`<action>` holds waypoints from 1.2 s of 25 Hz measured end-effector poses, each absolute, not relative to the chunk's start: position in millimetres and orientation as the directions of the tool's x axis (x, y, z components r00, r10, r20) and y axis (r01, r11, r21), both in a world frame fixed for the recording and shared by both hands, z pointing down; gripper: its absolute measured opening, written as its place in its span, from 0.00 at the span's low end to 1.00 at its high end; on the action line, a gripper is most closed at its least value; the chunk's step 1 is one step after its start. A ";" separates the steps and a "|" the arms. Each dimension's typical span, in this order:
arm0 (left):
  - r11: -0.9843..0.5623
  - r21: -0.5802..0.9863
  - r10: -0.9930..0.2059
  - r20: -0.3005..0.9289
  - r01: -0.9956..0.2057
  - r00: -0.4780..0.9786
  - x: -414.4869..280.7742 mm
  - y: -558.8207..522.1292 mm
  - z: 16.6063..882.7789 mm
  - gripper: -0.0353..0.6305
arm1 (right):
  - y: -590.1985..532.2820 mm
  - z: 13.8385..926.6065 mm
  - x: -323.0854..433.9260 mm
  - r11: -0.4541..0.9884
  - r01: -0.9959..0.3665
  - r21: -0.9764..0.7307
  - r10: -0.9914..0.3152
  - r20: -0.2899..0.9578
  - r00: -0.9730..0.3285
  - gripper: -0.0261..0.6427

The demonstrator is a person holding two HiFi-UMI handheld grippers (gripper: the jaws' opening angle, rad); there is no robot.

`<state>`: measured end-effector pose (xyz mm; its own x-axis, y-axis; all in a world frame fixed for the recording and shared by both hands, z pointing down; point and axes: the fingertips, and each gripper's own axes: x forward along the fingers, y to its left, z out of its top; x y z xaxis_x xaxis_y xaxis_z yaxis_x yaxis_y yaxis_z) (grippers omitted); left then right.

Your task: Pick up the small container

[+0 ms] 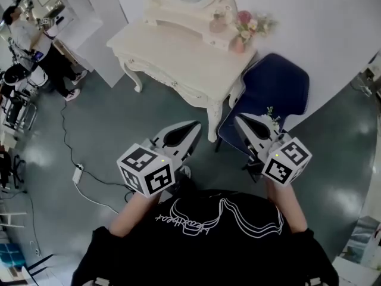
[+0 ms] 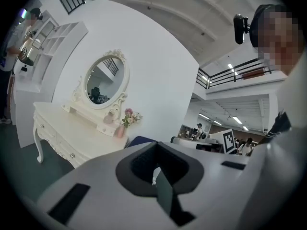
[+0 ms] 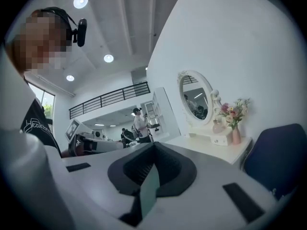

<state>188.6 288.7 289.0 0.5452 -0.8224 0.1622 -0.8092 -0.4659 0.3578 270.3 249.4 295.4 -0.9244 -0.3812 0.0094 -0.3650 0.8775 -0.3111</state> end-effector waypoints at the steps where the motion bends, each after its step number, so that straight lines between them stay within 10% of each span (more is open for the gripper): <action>1: -0.464 0.362 -0.821 0.165 -0.808 0.546 183.6 286.2 290.8 0.06 | 246.5 297.3 266.1 0.873 -0.365 -0.322 -0.383 0.010 -0.924 0.05; 30: -0.463 0.417 -0.806 0.170 -0.783 0.567 -70.2 159.1 308.9 0.06 | 126.9 312.0 11.9 0.854 -0.423 -0.304 -0.421 0.074 -0.904 0.05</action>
